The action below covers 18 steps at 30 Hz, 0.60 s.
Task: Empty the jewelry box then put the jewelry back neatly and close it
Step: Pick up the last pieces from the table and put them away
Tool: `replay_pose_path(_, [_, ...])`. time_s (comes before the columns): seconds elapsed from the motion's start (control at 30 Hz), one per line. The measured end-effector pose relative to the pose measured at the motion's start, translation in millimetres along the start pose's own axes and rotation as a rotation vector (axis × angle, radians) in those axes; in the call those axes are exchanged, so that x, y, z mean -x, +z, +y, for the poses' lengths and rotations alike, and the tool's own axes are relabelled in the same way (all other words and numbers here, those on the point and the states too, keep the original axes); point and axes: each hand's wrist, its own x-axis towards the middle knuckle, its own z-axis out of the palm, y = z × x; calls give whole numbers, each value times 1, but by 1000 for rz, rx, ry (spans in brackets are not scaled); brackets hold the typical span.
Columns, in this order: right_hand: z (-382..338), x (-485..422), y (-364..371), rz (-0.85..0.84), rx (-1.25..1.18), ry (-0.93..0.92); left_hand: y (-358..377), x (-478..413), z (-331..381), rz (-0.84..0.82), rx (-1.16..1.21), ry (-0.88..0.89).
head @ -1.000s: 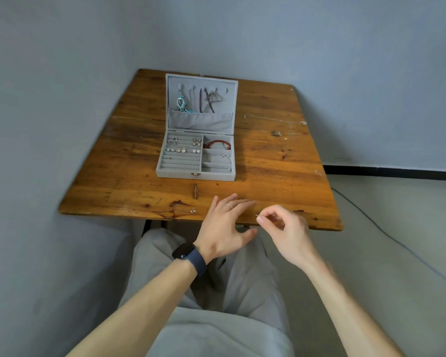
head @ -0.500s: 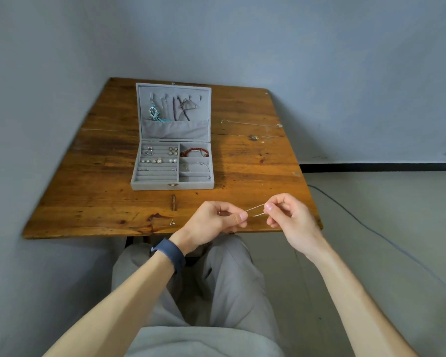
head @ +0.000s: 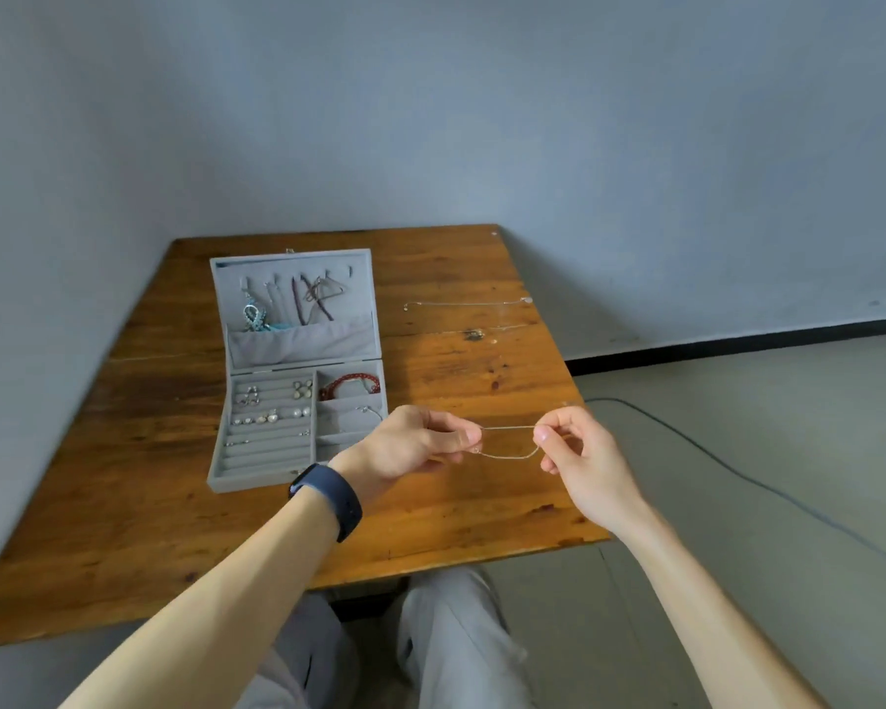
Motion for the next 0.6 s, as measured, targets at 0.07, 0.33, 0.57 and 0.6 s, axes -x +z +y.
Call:
replay_pose_path(0.07, [4,-22,-1,22,16,9,-6,-22,16,39,-133,41])
replay_pose_path(0.33, [26,-132,-5,90,160,37,-22,-126,55,238,-656,172])
replay_pose_path(0.57, [46,-231,-15,239,187,87,-17,-220,70,462,-764,177])
replay_pose_path(0.6, [48,-242,-14,249,205,97,-16,-230,69,488,-792,170])
